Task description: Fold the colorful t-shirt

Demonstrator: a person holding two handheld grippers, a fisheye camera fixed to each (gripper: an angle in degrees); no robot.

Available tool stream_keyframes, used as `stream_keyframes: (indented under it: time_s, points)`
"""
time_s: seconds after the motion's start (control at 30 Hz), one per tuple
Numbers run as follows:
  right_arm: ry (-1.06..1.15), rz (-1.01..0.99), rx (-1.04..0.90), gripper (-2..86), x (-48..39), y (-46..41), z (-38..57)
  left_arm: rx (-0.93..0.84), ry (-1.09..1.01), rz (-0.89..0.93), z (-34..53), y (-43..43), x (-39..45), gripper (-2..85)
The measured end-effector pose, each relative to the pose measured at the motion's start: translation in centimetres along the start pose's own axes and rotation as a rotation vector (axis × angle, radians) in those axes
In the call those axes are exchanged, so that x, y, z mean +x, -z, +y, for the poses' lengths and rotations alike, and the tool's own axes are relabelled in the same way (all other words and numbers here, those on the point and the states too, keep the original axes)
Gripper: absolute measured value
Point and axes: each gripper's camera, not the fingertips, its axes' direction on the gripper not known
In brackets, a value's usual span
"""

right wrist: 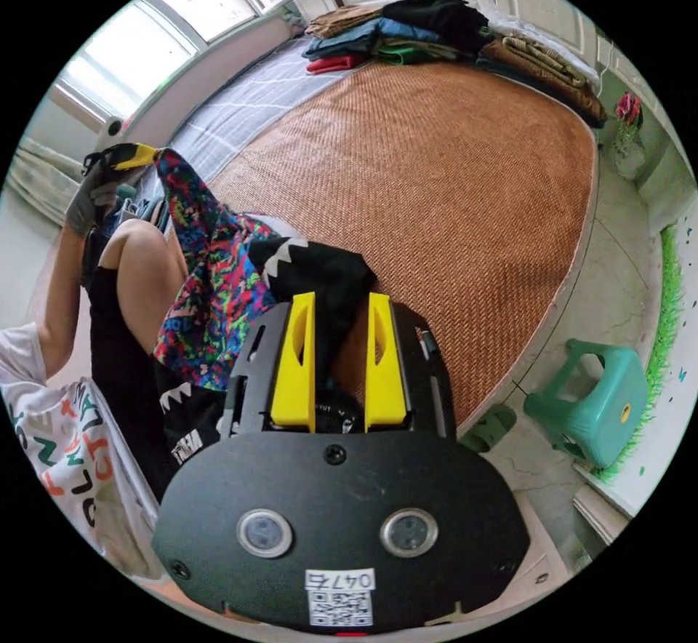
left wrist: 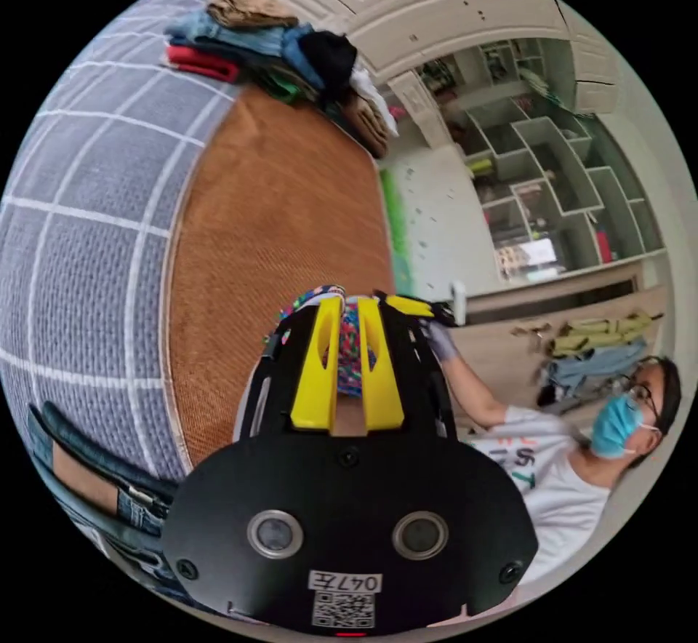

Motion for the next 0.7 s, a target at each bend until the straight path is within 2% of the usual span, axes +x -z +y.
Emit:
stream_keyframes:
  time_s: [0.07, 0.17, 0.23, 0.33, 0.4, 0.5, 0.57, 0.6, 0.67, 0.7]
  points:
    - [0.034, -0.046, 0.003, -0.2, 0.3, -0.1, -0.3, -0.054, -0.095, -0.061, 0.4, -0.8, 4.2, 4.5]
    - [0.057, -0.024, 0.156, -0.6, 0.2, 4.4, 0.1, -0.220, -0.309, -0.054, 1.5, -6.4, 13.4, 3.8]
    - [0.047, -0.052, 0.269, -0.7, 0.6, 8.6, 0.7, -0.382, -0.445, -0.043, 2.7, -14.5, 20.2, 2.1]
    - [0.031, -0.123, 0.316, -0.9, 1.5, 12.6, 1.3, -0.541, -0.543, -0.017, 4.0, -24.4, 26.6, 0.3]
    - [0.040, -0.142, 0.333, -0.9, 1.4, 15.0, 2.0, -0.570, -0.553, -0.029, 3.7, -27.1, 28.8, 0.1]
    - [0.125, -0.220, 0.478, -0.9, 0.6, 19.8, 4.6, -0.560, -0.531, -0.077, 2.5, -26.5, 30.0, 2.3]
    - [0.017, -0.083, 0.449, -0.9, 0.7, 21.2, 5.6, -0.581, -0.493, -0.104, 1.7, -24.7, 29.5, 5.7]
    - [-0.024, 0.094, 0.357, -0.9, 0.0, 21.6, 5.8, -0.576, -0.463, -0.134, 1.3, -22.9, 29.0, 6.4]
    - [0.153, 0.000, 0.424, -0.7, -2.2, 23.5, 7.3, -0.526, -0.420, -0.172, 1.0, -19.4, 28.7, 6.5]
    - [0.249, -0.153, 0.520, -0.6, -3.3, 24.8, 8.7, -0.480, -0.408, -0.166, 1.1, -17.0, 28.9, 5.9]
